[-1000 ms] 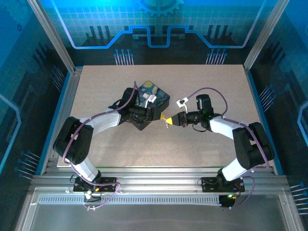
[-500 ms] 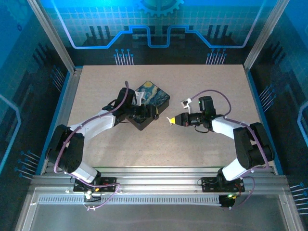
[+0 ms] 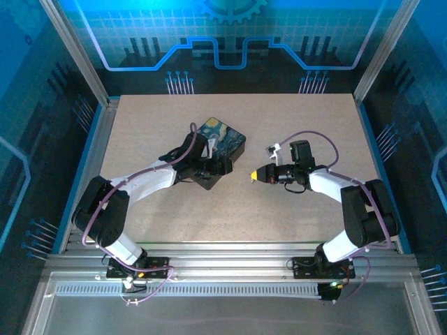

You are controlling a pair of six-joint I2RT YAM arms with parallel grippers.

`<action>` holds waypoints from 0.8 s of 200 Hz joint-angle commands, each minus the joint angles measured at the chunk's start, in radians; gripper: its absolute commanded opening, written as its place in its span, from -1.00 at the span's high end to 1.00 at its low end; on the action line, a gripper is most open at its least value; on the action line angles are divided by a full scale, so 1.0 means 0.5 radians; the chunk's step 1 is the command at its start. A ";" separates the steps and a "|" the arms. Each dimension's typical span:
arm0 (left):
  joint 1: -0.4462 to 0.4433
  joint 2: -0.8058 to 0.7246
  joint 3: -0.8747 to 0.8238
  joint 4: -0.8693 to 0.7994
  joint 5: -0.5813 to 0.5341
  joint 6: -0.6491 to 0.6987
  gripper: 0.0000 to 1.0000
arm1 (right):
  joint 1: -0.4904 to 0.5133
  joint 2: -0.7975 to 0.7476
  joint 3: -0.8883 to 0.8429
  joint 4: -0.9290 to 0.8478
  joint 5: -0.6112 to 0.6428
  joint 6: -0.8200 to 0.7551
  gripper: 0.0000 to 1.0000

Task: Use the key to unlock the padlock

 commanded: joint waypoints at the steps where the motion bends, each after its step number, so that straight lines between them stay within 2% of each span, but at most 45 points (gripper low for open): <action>1: -0.014 0.077 -0.002 -0.383 -0.333 -0.056 -0.17 | -0.018 -0.041 0.063 -0.065 0.011 -0.033 1.00; 23: 0.011 0.056 -0.022 -0.501 -0.547 -0.030 -0.18 | -0.018 -0.041 0.072 -0.089 0.015 -0.045 1.00; 73: 0.158 0.042 0.000 -0.610 -0.758 0.103 -0.20 | -0.016 -0.061 0.077 -0.118 0.009 -0.048 1.00; 113: 0.205 0.017 0.135 -0.773 -1.091 0.130 -0.23 | -0.018 -0.090 0.081 -0.139 0.017 -0.046 1.00; 131: 0.132 0.013 0.166 -0.803 -1.191 0.034 -0.34 | -0.019 -0.090 0.094 -0.143 0.018 -0.048 1.00; 160: -0.138 0.117 0.168 -0.744 -1.345 -0.187 -0.37 | -0.011 -0.084 0.109 -0.128 0.012 -0.037 1.00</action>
